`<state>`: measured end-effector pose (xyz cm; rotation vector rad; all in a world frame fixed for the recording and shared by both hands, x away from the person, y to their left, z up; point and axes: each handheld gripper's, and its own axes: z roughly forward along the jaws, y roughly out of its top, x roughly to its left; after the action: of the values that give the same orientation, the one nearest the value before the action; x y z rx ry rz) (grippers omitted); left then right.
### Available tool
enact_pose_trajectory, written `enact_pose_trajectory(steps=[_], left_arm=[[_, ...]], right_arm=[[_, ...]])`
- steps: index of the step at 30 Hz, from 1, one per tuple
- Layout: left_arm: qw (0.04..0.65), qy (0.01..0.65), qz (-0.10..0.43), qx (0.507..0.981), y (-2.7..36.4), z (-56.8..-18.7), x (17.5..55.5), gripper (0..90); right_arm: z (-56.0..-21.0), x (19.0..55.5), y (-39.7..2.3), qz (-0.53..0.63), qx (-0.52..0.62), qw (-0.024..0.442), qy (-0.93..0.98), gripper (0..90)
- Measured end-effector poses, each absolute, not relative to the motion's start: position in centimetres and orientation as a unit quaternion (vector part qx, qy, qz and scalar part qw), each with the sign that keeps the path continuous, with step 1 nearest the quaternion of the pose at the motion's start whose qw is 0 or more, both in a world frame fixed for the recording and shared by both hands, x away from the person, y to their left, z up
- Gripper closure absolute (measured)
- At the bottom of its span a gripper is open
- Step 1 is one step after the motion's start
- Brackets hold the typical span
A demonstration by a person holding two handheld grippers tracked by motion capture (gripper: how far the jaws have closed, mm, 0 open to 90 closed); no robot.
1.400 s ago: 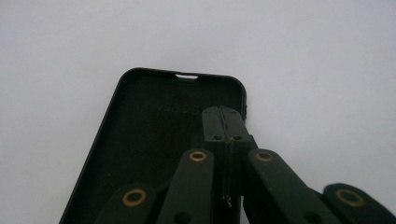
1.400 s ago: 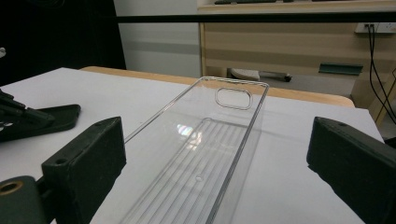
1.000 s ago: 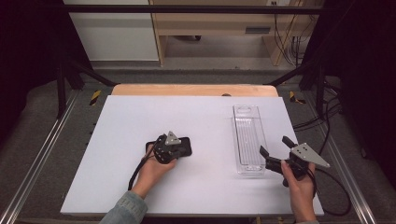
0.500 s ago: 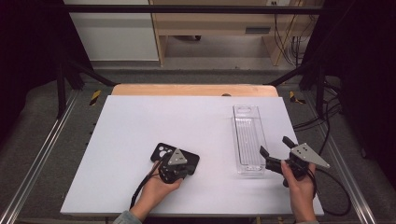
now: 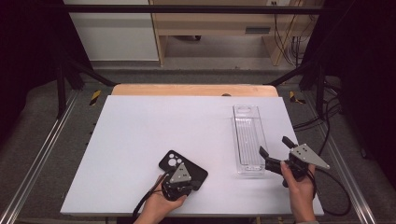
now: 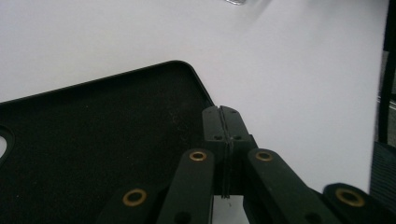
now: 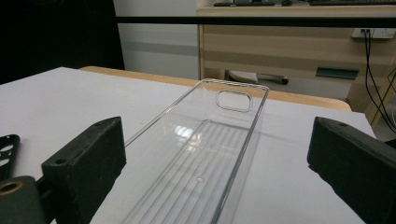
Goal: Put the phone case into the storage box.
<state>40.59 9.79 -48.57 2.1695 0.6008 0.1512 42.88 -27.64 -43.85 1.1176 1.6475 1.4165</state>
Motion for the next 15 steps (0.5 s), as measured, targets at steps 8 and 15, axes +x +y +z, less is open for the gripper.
enact_pose_trajectory(steps=[8,15], left_arm=[[0.428,0.225,0.058,0.874,8.95,-48.57,39.39,90.0],[0.428,0.224,0.058,0.874,8.86,-48.58,39.23,90.0]], right_arm=[[-43.74,42.77,-27.43,0.546,0.425,0.342,0.636,4.6],[-43.58,42.67,-27.03,0.544,0.418,0.344,0.641,4.8]])
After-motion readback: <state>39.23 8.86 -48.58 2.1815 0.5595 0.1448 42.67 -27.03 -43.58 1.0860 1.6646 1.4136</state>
